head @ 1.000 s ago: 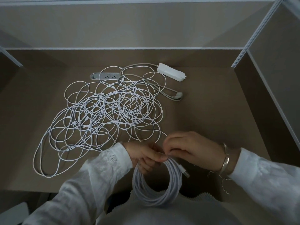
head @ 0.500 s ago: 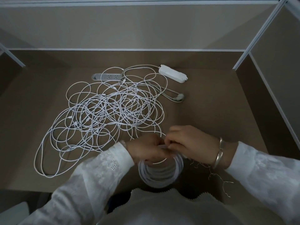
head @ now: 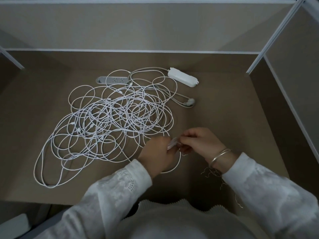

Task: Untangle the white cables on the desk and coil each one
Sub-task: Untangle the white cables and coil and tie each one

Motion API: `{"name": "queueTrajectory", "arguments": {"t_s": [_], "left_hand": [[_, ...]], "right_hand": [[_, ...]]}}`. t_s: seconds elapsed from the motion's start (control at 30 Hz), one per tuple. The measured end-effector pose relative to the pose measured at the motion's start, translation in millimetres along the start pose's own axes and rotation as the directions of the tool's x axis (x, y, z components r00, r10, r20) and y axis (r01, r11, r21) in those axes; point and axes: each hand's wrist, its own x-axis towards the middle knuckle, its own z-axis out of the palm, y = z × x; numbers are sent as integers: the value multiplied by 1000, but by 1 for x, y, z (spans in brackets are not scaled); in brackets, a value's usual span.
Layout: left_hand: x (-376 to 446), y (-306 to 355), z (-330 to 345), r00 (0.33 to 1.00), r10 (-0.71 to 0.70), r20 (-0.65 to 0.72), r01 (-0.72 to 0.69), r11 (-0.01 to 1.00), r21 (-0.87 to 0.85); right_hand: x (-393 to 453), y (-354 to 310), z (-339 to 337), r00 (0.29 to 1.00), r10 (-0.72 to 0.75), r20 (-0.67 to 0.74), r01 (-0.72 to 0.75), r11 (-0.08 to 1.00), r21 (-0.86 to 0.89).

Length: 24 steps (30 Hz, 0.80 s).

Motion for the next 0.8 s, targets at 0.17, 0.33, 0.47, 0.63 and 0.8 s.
{"name": "queueTrajectory", "arguments": {"t_s": [0.17, 0.33, 0.47, 0.63, 0.8], "left_hand": [[-5, 3, -13, 994, 41, 104, -19, 978, -206], [-5, 5, -28, 972, 90, 216, -28, 960, -277], [-5, 8, -35, 962, 100, 254, -14, 947, -321], [-7, 12, -38, 939, 84, 333, 72, 899, -432], [-8, 13, -38, 912, 25, 410, 216, 821, -528]], "right_hand": [[1, -2, -21, 952, -287, 110, 307, 904, -298], [-4, -6, -27, 885, -411, 219, 455, 863, -218], [-9, 1, -26, 833, -519, 193, 537, 842, -51], [-12, 11, -25, 801, -565, 198, 581, 813, -30], [-17, 20, -17, 755, -642, 134, 656, 743, -133]]}}
